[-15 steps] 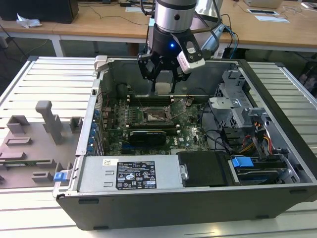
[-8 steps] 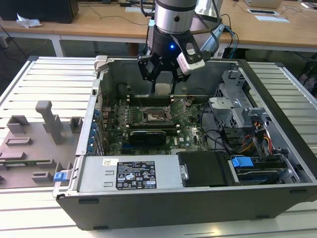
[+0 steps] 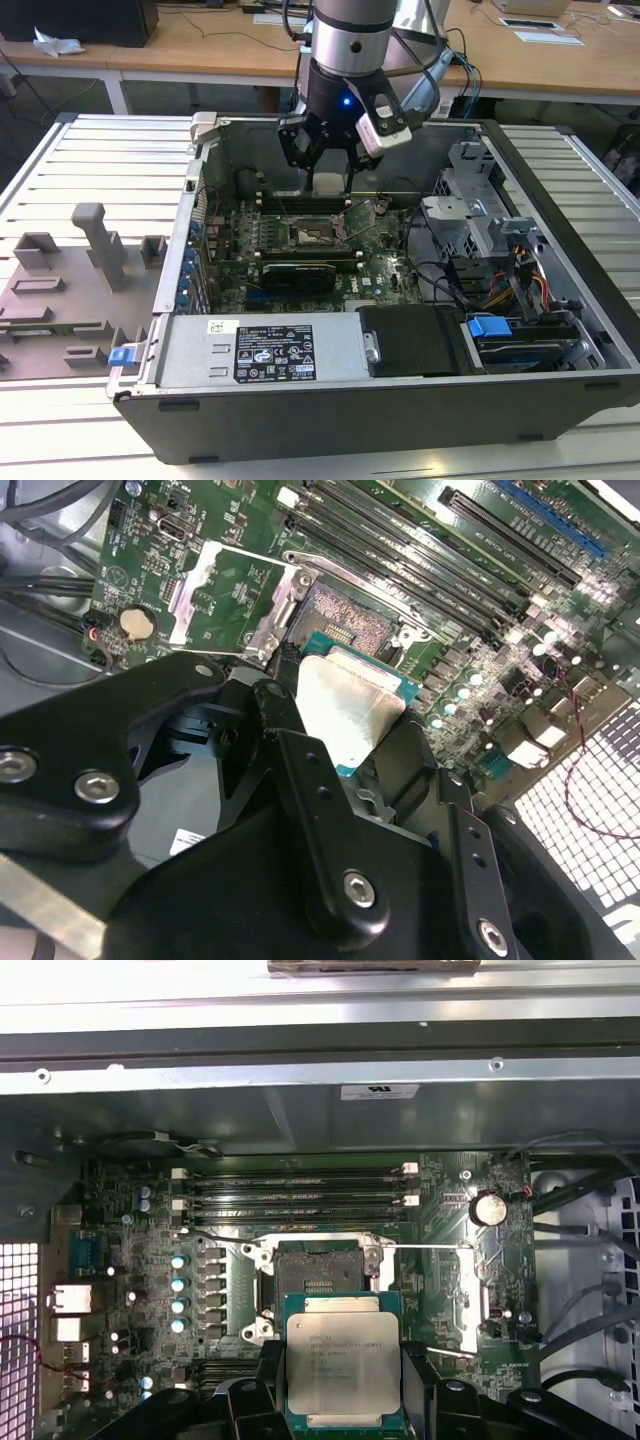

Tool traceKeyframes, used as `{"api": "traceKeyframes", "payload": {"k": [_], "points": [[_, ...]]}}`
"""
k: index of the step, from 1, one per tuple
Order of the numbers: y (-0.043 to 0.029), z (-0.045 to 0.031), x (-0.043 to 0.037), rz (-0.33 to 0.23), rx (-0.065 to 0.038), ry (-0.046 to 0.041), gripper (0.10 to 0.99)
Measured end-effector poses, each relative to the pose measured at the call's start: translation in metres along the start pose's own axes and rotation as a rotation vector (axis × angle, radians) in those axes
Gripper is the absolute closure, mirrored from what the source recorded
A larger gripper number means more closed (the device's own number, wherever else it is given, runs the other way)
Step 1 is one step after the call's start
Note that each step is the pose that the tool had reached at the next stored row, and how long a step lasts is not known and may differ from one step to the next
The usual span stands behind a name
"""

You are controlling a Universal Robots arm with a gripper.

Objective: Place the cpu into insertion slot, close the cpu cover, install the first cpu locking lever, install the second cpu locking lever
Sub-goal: 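Place the cpu into insertion slot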

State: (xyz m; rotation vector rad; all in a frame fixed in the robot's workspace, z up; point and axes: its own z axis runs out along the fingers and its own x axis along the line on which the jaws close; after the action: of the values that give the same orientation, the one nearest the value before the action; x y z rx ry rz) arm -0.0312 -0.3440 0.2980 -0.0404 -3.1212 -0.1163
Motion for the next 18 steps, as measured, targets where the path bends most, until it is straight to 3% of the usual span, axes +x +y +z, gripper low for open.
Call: {"api": "traceKeyframes", "payload": {"k": [2,6,18], "points": [[0.0012,0.0019,0.0001,0.0,0.001,-0.0001,0.541],[0.011,0.0064,0.0002,0.0,0.02,-0.0005,0.541],[0.0101,0.0268,0.0001,0.0,0.021,-0.0005,0.541]]}}
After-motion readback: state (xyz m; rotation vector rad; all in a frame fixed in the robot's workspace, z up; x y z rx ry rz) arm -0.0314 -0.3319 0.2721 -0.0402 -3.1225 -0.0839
